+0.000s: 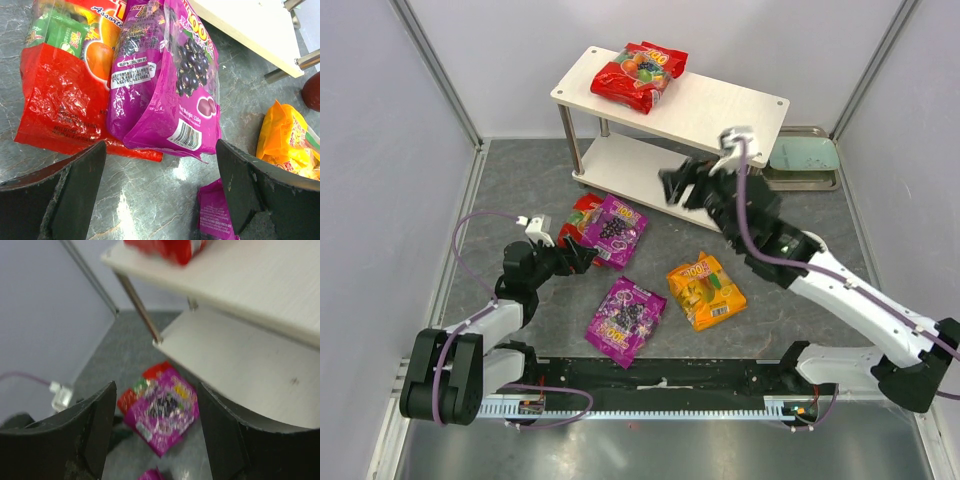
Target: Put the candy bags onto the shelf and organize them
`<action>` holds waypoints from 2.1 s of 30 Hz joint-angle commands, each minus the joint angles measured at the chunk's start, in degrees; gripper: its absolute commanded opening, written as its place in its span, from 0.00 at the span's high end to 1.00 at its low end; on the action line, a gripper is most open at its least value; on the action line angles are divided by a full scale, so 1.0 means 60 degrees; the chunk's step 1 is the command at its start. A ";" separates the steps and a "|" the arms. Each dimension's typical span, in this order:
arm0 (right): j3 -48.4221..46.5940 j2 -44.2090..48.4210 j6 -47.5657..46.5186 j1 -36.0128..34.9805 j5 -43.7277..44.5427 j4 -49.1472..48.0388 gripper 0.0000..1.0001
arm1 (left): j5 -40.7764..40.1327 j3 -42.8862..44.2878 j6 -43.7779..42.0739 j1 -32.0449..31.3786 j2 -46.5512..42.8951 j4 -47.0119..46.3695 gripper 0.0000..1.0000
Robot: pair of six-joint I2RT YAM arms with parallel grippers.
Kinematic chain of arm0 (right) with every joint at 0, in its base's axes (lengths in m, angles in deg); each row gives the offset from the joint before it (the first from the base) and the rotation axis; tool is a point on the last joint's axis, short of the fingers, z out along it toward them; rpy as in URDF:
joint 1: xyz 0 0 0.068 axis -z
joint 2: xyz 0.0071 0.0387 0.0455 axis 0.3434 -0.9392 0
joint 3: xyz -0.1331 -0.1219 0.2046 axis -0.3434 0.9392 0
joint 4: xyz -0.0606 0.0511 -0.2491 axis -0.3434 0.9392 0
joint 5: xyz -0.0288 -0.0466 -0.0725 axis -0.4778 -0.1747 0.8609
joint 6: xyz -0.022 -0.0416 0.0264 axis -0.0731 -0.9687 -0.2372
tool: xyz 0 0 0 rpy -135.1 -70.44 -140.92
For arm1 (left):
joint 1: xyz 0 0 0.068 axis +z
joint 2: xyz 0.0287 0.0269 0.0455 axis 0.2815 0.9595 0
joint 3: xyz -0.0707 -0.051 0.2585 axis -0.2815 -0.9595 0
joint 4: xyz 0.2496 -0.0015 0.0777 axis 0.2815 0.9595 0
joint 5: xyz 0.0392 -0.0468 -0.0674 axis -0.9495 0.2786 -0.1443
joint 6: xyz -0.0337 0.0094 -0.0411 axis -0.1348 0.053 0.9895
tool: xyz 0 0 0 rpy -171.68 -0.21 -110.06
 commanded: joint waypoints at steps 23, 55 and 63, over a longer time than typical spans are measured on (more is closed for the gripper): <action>0.3994 -0.3786 0.3962 -0.0918 -0.2742 -0.4016 0.18 | -0.2070 -0.0228 0.0089 -0.0030 -0.1170 0.0231 0.03; 0.5707 -0.0857 0.2688 -0.1065 -0.1775 -0.2492 0.16 | -0.1021 0.4312 0.0236 0.0615 0.3720 0.2737 0.32; 0.5941 -0.0564 0.2673 -0.1065 -0.1702 -0.2376 0.16 | -0.0684 0.4386 0.0309 0.0615 0.3941 0.2986 0.74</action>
